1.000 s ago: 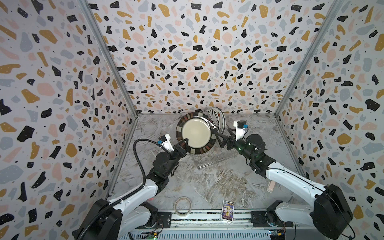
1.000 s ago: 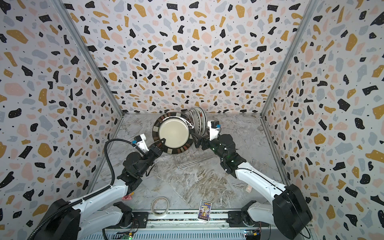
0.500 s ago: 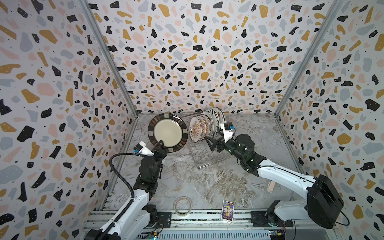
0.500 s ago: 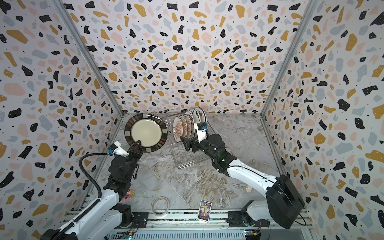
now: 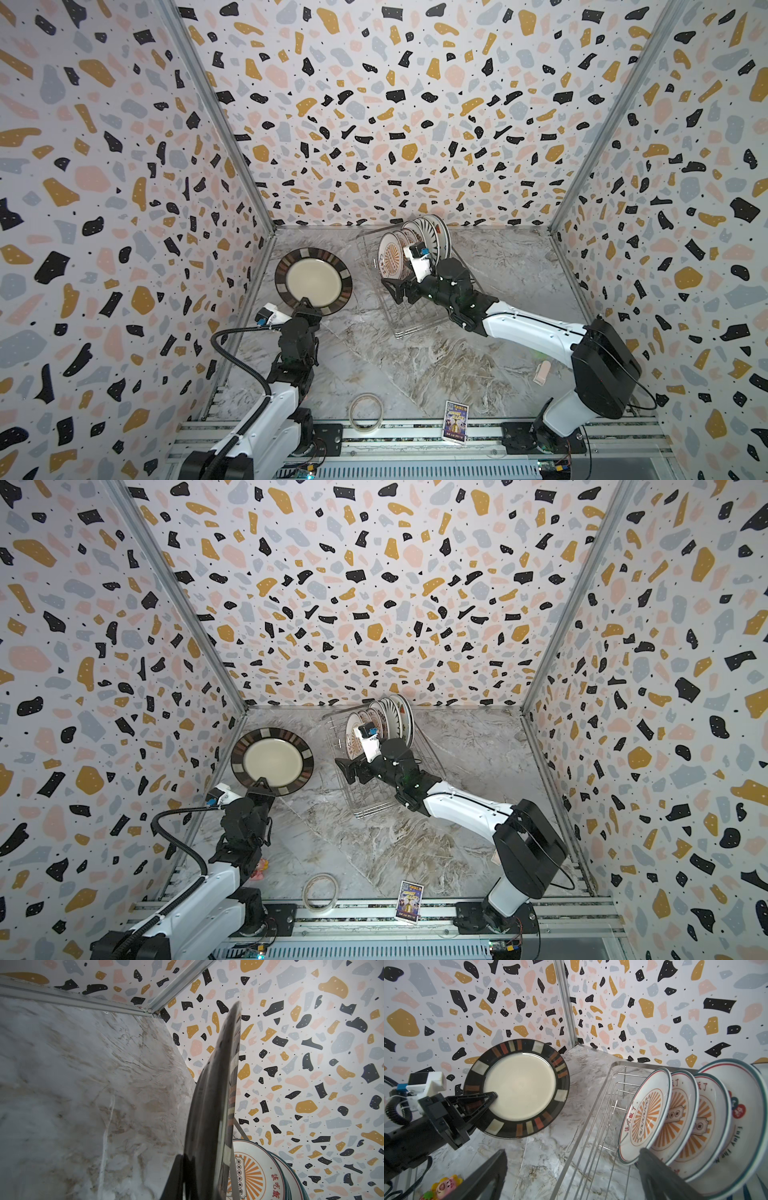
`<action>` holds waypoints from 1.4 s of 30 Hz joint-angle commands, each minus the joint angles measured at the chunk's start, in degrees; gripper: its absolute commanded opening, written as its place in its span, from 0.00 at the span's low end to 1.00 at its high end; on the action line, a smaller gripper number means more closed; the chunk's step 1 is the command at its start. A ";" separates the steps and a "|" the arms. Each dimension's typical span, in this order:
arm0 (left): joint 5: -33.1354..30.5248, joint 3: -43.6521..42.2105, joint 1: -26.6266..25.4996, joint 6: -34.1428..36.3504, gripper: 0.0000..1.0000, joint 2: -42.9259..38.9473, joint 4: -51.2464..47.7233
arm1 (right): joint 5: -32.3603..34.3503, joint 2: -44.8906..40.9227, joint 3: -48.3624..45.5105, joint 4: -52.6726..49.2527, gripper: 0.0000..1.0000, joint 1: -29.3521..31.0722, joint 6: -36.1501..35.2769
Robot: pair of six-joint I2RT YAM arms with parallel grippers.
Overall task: Unload the plates from the dish rack
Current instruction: 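Carry the plate away with the left gripper while the right gripper releases, then lower the plate onto the table with the left gripper while the right reaches the rack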
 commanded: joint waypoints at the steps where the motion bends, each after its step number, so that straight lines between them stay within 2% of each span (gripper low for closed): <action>1: 1.11 0.06 0.24 -3.83 0.00 1.74 17.75 | 0.47 0.72 2.81 -1.85 0.99 1.35 -1.93; 5: 0.08 0.96 0.24 -5.57 0.00 7.21 18.40 | -3.29 2.54 3.72 -0.43 0.99 1.60 -1.75; 9: 2.01 2.58 0.33 -5.06 0.00 11.55 19.84 | -6.97 3.81 4.33 0.08 0.99 1.86 -2.68; 13: 2.53 3.50 0.33 -6.01 0.00 13.25 19.69 | -4.45 3.45 4.29 -1.84 0.99 1.87 -5.33; 18: 5.58 4.62 1.03 -9.18 0.00 20.45 23.00 | -7.86 4.77 4.57 -1.47 0.99 1.95 -6.60; 25: 4.45 6.19 1.03 -8.66 0.00 26.33 24.88 | -5.51 6.74 6.09 -2.54 0.99 1.91 -6.72; 29: 1.76 6.56 1.20 -9.12 0.00 29.22 25.98 | -5.26 7.94 7.11 -3.12 0.99 1.90 -6.72; 38: 4.96 10.25 2.78 -10.19 0.00 38.99 29.22 | -5.10 11.22 9.68 -4.17 0.99 1.86 -7.38; 42: 5.34 11.41 3.31 -10.38 0.06 43.61 32.24 | -4.99 12.78 11.65 -5.47 0.99 1.48 -7.34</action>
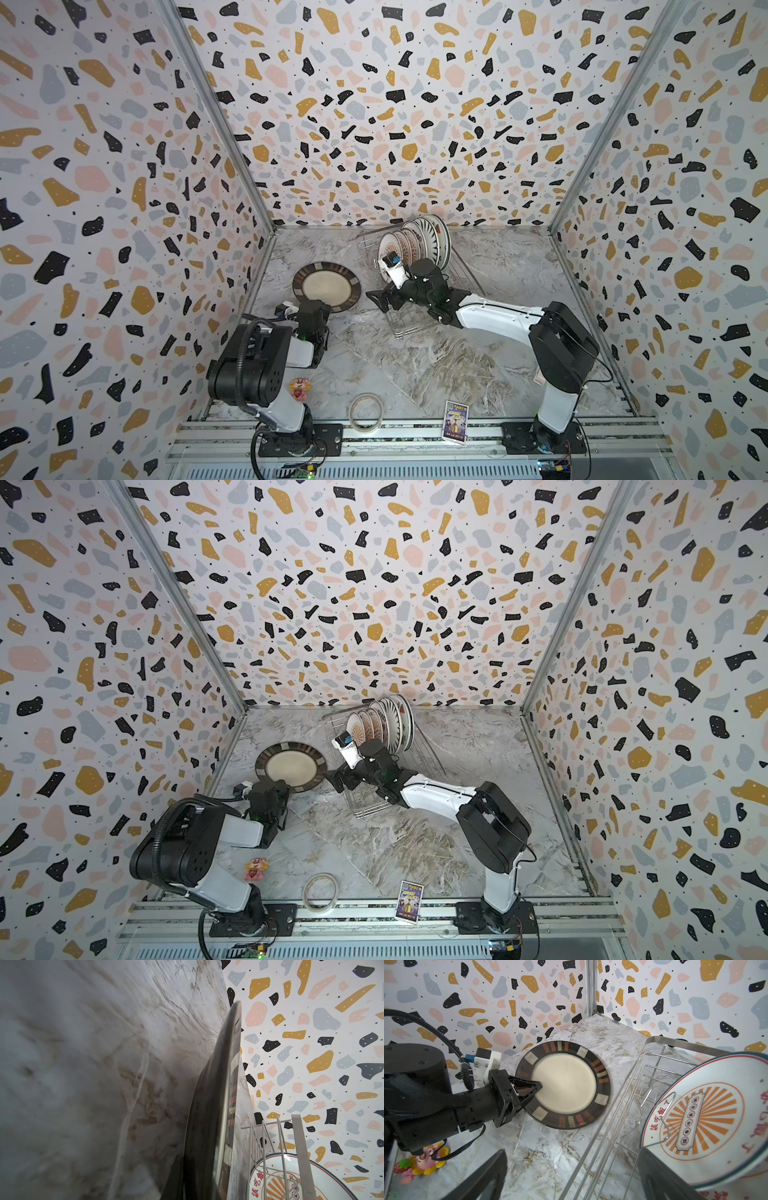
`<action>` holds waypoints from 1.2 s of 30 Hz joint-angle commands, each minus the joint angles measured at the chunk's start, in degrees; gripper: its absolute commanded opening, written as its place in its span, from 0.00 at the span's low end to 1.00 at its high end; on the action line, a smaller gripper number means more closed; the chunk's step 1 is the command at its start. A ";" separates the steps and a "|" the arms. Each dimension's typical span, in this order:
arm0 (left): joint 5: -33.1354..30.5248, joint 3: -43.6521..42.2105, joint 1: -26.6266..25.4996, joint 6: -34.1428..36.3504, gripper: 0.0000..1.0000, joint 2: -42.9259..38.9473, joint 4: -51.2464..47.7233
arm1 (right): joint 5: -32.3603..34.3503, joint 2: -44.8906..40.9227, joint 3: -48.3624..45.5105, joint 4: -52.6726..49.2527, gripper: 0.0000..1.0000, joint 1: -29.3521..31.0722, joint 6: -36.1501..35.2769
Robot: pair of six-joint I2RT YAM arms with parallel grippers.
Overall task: Unload the plates from the dish rack
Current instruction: 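Lower the plate onto the table with the left gripper while the right reaches the rack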
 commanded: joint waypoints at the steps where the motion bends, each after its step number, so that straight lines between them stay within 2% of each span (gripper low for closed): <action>1: -0.78 3.20 0.56 -0.66 0.09 2.31 12.89 | 0.72 0.56 3.63 -1.64 0.99 -0.31 -0.54; 5: 2.16 5.41 1.68 -0.55 0.16 7.06 15.16 | 0.96 1.96 4.78 -2.08 0.99 -0.37 -0.27; 10: 0.54 6.15 1.96 0.53 0.20 8.60 14.69 | 1.05 3.03 6.07 -2.71 0.99 -0.46 -0.33; 14: -1.68 7.62 2.03 2.38 0.25 8.25 10.36 | 1.18 3.56 7.01 -3.32 0.99 -0.41 -0.49; 23: -0.92 9.84 2.06 2.81 0.30 11.57 10.23 | 1.23 4.15 7.95 -4.04 0.99 -0.83 -0.64; 25: -0.92 10.24 2.05 3.06 0.36 12.08 10.12 | 1.30 4.09 7.95 -4.19 0.99 -1.00 -0.62; 36: -1.97 10.41 2.14 3.42 0.53 12.92 9.81 | 1.18 3.47 7.61 -4.39 0.99 -1.34 -0.53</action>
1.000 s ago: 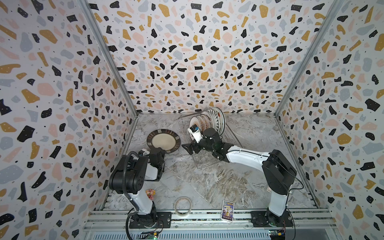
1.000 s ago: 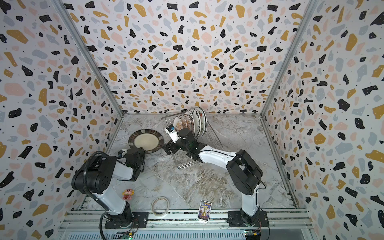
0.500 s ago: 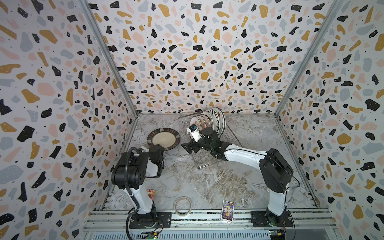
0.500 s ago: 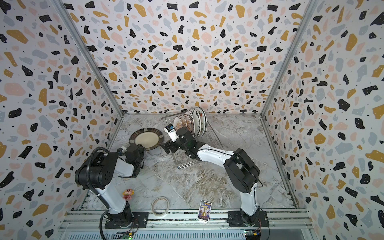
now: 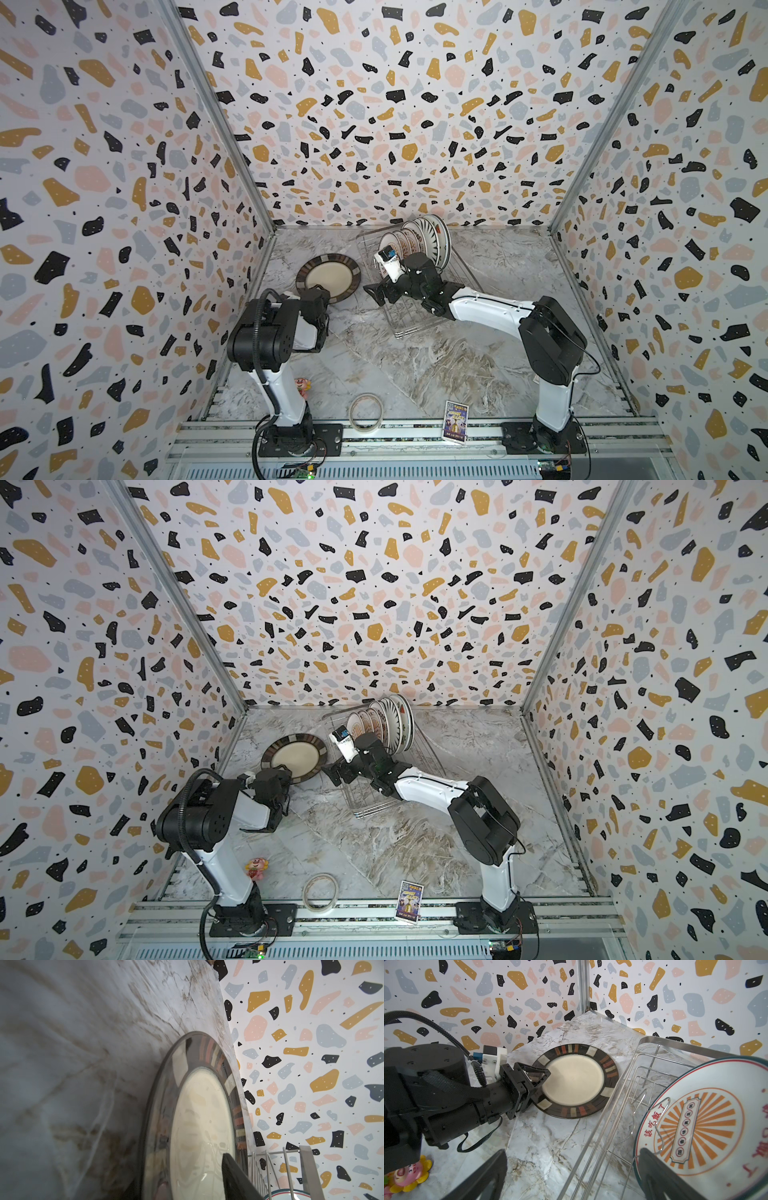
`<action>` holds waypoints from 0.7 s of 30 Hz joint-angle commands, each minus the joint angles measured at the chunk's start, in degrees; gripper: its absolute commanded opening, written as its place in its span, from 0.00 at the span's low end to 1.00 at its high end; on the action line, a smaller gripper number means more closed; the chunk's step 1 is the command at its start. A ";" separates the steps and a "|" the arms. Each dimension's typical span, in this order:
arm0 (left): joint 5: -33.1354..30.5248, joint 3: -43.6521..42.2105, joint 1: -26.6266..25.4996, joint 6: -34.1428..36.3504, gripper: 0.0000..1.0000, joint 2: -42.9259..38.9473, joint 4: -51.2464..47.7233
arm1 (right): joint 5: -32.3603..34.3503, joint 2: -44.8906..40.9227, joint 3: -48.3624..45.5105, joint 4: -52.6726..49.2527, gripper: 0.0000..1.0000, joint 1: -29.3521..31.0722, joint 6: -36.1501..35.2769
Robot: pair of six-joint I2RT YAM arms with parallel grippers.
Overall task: Unload the plates from the dish rack
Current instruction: 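Lower the plate onto the table with the left gripper while the right reaches the rack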
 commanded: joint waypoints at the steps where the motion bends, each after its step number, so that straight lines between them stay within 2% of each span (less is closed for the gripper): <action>1: -2.14 1.48 0.37 1.60 0.54 -0.14 3.53 | 0.19 -0.76 1.54 -0.96 0.99 -0.20 -0.49; 12: -5.38 1.23 1.34 3.23 0.76 -3.71 -3.44 | -1.84 -4.58 -0.82 0.63 0.99 -0.51 0.32; 13: -6.26 0.72 1.34 3.74 0.83 -4.68 -3.67 | -1.60 -5.03 -1.13 0.62 0.99 -0.49 0.37; 14: -7.12 0.29 1.34 3.83 0.97 -5.56 -4.29 | -1.40 -5.39 -1.38 0.62 0.99 -0.49 0.42; 21: -12.62 -2.85 1.43 5.76 1.00 -14.80 -9.95 | 2.91 -11.02 -5.12 3.84 0.99 -0.66 2.89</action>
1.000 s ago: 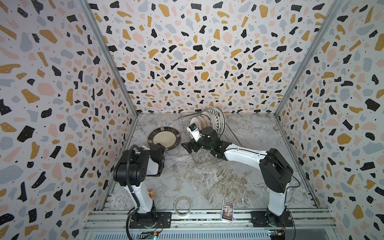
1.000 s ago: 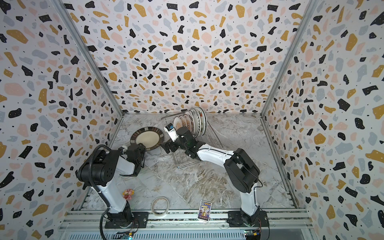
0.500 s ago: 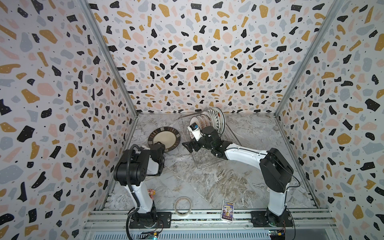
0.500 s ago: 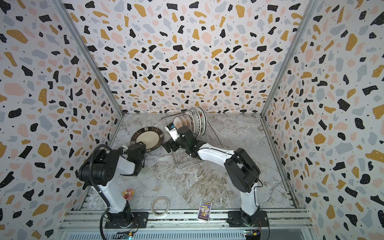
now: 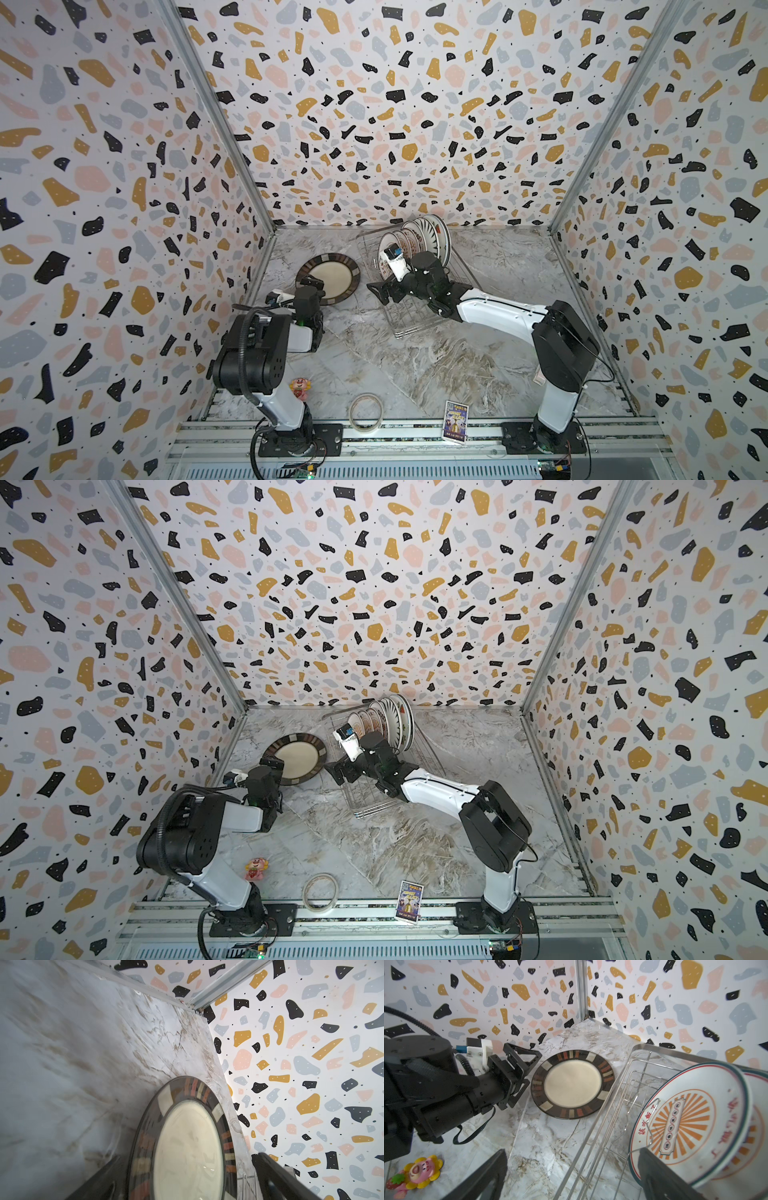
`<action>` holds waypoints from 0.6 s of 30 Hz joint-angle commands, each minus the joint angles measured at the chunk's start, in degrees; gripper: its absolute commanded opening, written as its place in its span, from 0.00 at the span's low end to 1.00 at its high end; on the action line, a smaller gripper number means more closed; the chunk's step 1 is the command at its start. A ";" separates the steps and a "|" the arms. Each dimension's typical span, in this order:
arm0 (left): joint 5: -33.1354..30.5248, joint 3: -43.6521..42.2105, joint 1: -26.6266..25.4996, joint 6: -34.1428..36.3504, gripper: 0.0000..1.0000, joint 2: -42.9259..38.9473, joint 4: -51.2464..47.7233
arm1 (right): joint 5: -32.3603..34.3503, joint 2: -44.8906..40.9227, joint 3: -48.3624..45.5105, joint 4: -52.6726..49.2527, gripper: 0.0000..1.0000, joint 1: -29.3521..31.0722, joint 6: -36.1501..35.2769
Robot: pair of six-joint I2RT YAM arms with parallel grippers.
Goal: Unload the plates from the dish rack
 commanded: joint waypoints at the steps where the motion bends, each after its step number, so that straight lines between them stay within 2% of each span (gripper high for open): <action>1: -4.62 -1.51 0.42 2.63 1.00 -4.45 -3.48 | 2.50 -6.21 -2.18 3.93 0.99 -0.35 2.25; 7: -6.71 -3.98 0.34 5.05 1.00 -12.65 -7.64 | 6.18 -13.00 -9.22 9.46 0.99 -2.40 7.19; 10: -5.77 -1.85 0.34 6.74 1.00 -15.83 -13.80 | 10.26 -17.00 -13.15 10.91 0.99 -4.82 10.82; 12: -4.19 -1.73 -0.09 8.91 1.00 -17.76 -14.37 | 11.87 -19.59 -15.72 12.00 0.99 -6.95 12.77; 16: -0.98 -1.99 -1.85 11.41 1.00 -20.72 -14.18 | 13.86 -22.39 -18.34 11.99 0.99 -10.24 14.38; 18: -2.51 -0.75 -4.61 13.14 1.00 -22.32 -16.42 | 15.42 -22.82 -18.32 10.48 0.99 -10.46 12.83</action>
